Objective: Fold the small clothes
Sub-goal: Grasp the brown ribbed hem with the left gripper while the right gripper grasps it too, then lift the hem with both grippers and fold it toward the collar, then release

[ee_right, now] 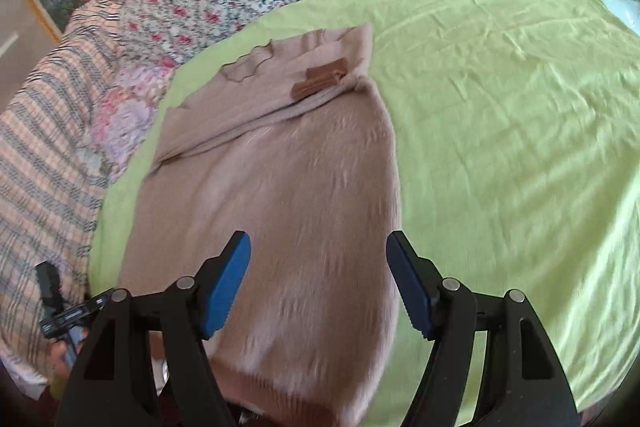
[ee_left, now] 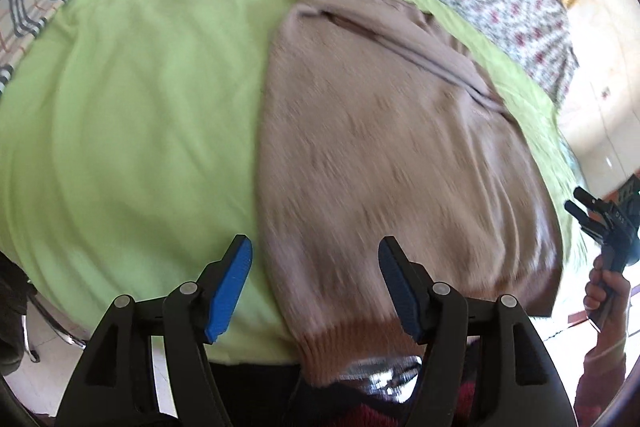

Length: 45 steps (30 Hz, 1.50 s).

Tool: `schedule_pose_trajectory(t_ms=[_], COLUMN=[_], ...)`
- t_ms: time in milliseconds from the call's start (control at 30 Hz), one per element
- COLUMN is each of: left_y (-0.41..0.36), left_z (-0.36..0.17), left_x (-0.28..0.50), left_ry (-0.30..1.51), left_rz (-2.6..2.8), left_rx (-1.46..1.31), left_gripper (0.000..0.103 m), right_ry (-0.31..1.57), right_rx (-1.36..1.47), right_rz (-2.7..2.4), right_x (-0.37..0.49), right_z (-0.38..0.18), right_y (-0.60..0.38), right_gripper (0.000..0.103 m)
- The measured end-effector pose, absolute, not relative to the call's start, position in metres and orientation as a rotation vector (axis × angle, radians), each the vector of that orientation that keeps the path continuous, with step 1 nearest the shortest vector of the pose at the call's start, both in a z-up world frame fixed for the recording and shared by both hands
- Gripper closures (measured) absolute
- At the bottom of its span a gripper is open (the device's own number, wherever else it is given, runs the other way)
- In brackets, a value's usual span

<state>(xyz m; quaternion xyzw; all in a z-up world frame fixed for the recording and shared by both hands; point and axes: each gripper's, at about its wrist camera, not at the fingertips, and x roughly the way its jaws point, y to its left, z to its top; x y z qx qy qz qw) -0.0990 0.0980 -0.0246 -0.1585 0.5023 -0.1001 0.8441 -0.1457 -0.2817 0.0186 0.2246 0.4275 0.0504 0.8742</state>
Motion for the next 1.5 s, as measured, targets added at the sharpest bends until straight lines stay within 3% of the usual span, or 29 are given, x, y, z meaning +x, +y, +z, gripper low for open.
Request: schedule_pose_trajectory(t_ms=[300, 400, 533, 633, 700, 733, 767, 800, 833, 867, 1500], left_y=[0.068, 0.066, 0.065, 0.065, 0.065, 0.065, 0.066, 0.067, 0.068, 0.072, 0.105], left_z=[-0.049, -0.046, -0.049, -0.048, -0.049, -0.051, -0.051, -0.051, -0.05, -0.05, -0.033], left_x=[-0.125, -0.125, -0.118, -0.116, -0.116, -0.115, -0.115, -0.114, -0.113, -0.113, -0.139], left_ry=[1.141, 1.115, 1.135, 1.142, 1.142, 1.146, 1.146, 1.14, 1.128, 1.124, 1.001], left_rz=[-0.363, -0.416, -0.467, -0.501, -0.527, -0.546, -0.556, -0.563, -0.554, -0.551, -0.582], left_rx=[-0.31, -0.321, -0.329, -0.312, -0.306, -0.305, -0.304, -0.293, -0.27, -0.258, -0.351], left_gripper=[0.033, 0.039, 0.04, 0.04, 0.04, 0.04, 0.041, 0.05, 0.077, 0.09, 0.097], right_ry=[0.964, 0.982, 1.013, 1.018, 1.01, 1.01, 1.014, 1.025, 1.026, 1.015, 0.902], right_rx=[0.509, 0.525, 0.534, 0.534, 0.56, 0.579, 0.586, 0.587, 0.593, 0.597, 0.693], right_rz=[0.245, 0.314, 0.397, 0.424, 0.435, 0.426, 0.411, 0.388, 0.384, 0.393, 0.459], right_x=[-0.211, -0.224, -0.223, -0.216, -0.212, -0.21, -0.208, -0.207, -0.21, -0.213, -0.222], right_z=[-0.01, -0.019, -0.033, -0.039, -0.042, -0.043, -0.045, -0.047, -0.047, -0.044, -0.027], right_y=[-0.286, -0.283, -0.268, -0.256, -0.255, -0.257, -0.259, -0.262, -0.262, -0.263, -0.279], right_gripper=[0.032, 0.032, 0.032, 0.039, 0.048, 0.063, 0.086, 0.095, 0.095, 0.095, 0.096])
